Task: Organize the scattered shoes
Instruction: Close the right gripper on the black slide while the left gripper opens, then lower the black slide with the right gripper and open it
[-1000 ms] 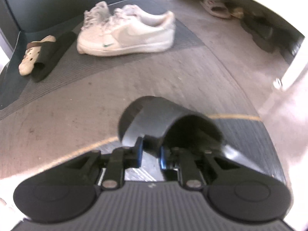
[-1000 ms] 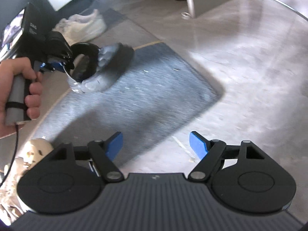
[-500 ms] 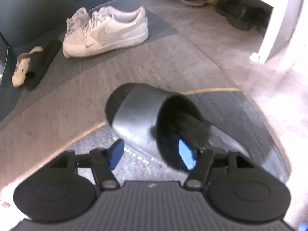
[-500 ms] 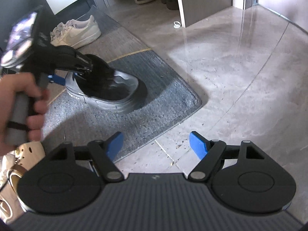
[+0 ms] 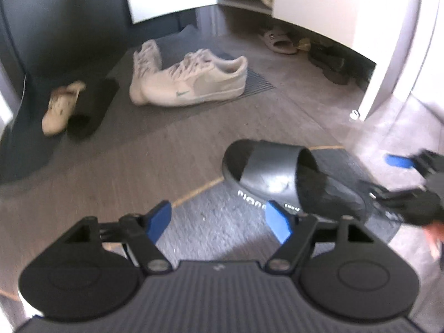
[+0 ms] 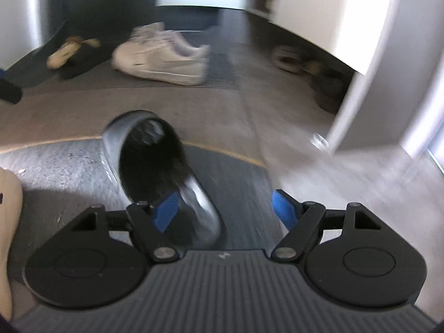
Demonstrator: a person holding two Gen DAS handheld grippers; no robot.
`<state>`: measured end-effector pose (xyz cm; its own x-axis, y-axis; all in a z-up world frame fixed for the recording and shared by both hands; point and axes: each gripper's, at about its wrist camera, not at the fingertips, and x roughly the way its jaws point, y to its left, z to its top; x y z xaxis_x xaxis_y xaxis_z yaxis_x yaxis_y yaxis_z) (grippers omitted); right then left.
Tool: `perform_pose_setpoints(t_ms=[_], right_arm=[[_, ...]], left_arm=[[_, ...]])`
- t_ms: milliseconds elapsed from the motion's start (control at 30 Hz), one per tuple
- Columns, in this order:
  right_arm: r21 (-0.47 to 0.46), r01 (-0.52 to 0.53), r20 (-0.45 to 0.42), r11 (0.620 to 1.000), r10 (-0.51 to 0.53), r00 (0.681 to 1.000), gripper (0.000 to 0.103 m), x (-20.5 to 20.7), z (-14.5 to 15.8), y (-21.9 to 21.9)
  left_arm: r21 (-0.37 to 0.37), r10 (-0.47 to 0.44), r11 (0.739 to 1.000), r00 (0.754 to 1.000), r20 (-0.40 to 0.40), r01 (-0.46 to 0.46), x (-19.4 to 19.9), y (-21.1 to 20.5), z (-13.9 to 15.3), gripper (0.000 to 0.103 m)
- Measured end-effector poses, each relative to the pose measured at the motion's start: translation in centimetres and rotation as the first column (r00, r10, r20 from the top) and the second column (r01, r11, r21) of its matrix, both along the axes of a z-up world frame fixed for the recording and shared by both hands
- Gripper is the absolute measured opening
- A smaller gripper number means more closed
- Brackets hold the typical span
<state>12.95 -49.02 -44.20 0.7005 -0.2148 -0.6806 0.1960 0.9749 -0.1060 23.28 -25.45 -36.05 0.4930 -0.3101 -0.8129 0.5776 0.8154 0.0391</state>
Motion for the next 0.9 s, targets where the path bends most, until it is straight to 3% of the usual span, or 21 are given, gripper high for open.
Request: perform_pose_setpoints(t_ms=[100, 333, 433, 500, 567, 700, 900], right_arm=[[-0.052, -0.124, -0.086, 0.991, 0.119, 0.989, 0.071, 4.7, -1.4, -0.1], [0.023, -0.225, -0.118, 0.974, 0.226, 0.967, 0.065, 9.3, -3.7, -0.7], [0.066, -0.22, -0.114, 0.973, 0.226, 0.967, 0.051, 10.6, -4.5, -0.8], [0.099, -0.209, -0.102, 0.973, 0.218, 0.971, 0.037, 11.8, -5.1, -0.9], [0.136, -0.194, -0.081, 0.971, 0.207, 0.975, 0.031, 12.4, -5.4, -1.1], [0.213, -0.14, -0.055, 0.967, 0.155, 0.986, 0.022, 12.9, -6.2, -1.6], [0.246, -0.047, -0.046, 0.968, 0.061, 0.997, 0.015, 11.2, -5.4, -1.4]], left_arm=[[-0.003, 0.029, 1.0, 0.999, -0.02, -0.029, 0.7, 1.4, -0.8, 0.077], [-0.015, 0.047, 0.999, 0.998, -0.031, -0.047, 2.9, 2.9, -2.1, 0.077], [-0.036, 0.066, 0.997, 0.997, -0.045, -0.067, 3.9, 3.7, -2.7, 0.078], [-0.027, 0.062, 0.998, 0.997, -0.052, -0.064, 4.1, 3.8, -3.4, 0.078], [-0.019, 0.08, 0.996, 0.995, -0.065, -0.082, 4.6, 4.0, -4.2, 0.078], [-0.057, 0.158, 0.984, 0.972, -0.173, -0.17, 6.1, 4.7, -5.0, 0.078], [-0.062, 0.177, 0.98, 0.973, -0.148, -0.188, 6.5, 5.5, -4.8, 0.078]])
